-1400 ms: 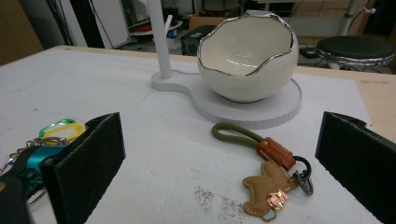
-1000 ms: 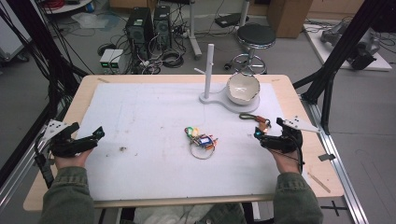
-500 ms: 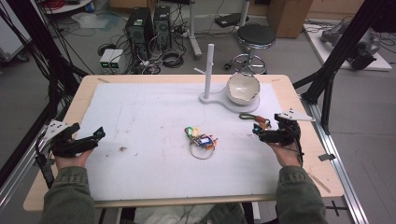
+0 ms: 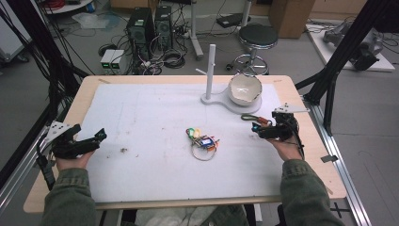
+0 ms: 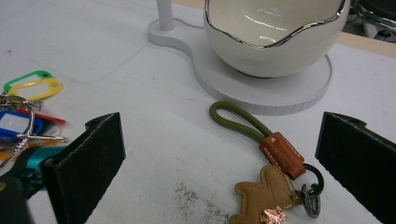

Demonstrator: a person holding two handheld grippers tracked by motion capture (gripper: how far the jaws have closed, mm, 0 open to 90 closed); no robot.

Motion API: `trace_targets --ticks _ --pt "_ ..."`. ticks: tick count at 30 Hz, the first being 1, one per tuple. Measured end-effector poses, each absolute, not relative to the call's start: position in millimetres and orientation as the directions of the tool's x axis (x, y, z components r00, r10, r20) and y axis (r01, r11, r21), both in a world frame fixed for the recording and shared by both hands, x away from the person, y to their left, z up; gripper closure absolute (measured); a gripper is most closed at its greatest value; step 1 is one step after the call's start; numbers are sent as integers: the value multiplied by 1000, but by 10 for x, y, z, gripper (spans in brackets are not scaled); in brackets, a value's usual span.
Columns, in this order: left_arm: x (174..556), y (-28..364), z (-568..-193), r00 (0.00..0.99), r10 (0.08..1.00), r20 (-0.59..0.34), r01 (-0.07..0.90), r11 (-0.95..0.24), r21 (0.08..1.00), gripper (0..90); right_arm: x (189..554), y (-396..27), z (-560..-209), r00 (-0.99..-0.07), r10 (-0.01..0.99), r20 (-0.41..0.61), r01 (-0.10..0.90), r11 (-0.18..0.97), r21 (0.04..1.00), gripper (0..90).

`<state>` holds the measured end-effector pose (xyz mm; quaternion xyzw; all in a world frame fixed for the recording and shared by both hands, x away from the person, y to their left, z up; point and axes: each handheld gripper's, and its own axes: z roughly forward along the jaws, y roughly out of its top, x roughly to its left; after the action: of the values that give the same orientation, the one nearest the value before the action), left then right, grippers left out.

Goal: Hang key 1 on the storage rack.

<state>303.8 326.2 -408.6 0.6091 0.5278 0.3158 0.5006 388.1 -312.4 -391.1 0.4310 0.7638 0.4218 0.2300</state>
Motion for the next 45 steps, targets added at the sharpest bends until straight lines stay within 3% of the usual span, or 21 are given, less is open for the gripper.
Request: trace_targets --ticks 24,35,45 --pt "3052 3256 -4093 249 957 -150 330 62 942 17 4440 -3195 -3839 -547 836 28 573 351 741 7" --pt "3063 3253 -4099 249 957 -152 337 62 940 17 4632 -3281 -3859 -518 852 71 634 327 701 7" --pt "3064 3255 -4100 251 956 -152 339 61 939 17 4874 -3286 -3895 -543 839 27 679 420 602 8"
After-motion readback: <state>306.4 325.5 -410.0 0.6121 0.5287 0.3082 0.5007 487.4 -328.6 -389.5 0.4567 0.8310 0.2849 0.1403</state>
